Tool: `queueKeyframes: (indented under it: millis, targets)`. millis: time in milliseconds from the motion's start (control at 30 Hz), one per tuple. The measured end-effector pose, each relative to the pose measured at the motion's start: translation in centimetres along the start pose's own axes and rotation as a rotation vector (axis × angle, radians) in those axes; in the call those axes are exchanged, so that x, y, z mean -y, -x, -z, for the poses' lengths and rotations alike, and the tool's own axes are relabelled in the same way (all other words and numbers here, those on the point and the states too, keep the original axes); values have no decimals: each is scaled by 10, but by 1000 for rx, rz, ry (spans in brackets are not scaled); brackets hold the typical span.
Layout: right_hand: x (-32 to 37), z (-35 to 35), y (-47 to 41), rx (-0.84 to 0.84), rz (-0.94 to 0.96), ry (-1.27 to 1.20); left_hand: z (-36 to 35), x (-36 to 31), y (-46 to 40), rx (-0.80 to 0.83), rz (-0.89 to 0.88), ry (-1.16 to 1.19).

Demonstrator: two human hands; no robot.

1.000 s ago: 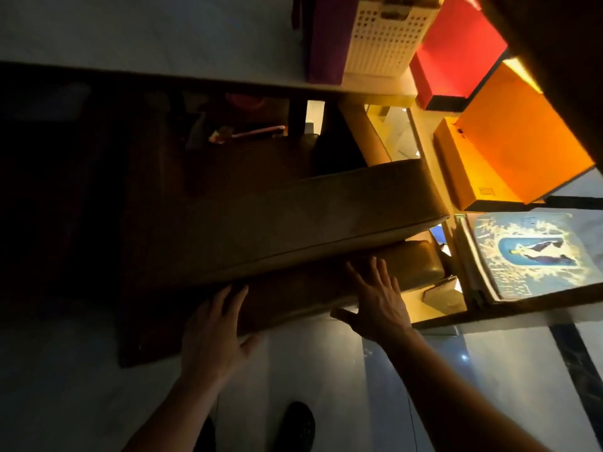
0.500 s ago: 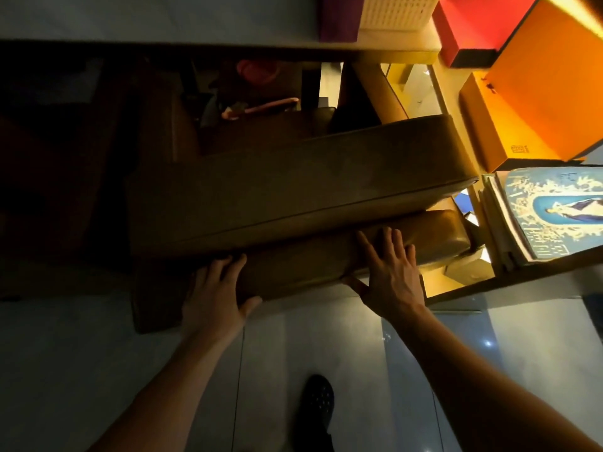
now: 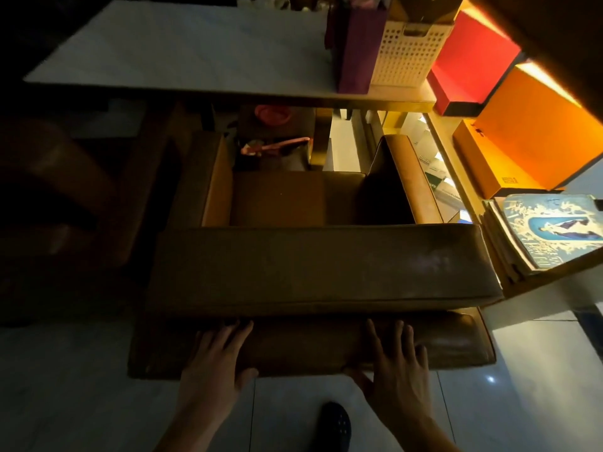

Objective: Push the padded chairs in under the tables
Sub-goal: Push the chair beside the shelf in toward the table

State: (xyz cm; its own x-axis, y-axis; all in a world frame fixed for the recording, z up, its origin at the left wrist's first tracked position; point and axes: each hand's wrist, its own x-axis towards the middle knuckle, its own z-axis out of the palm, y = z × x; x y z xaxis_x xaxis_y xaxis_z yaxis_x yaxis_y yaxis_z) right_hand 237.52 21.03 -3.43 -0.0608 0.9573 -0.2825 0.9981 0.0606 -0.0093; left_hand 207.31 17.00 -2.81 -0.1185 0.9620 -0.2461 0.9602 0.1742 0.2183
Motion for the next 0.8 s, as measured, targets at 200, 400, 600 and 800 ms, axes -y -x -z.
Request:
queueKeyframes:
  millis: [200,400,600,800]
  targets:
    - [2,6,-5,54,-15,44,0,2,-5,36,11,32]
    - [6,14,-40,33,-15,55,6,1,-41,-23,-4,64]
    - [11,31,-99,-26,6,37,23,-6,-103,-60,-9,54]
    - [7,43,-155,-80,41,64,29,-11,-160,-94,-38,49]
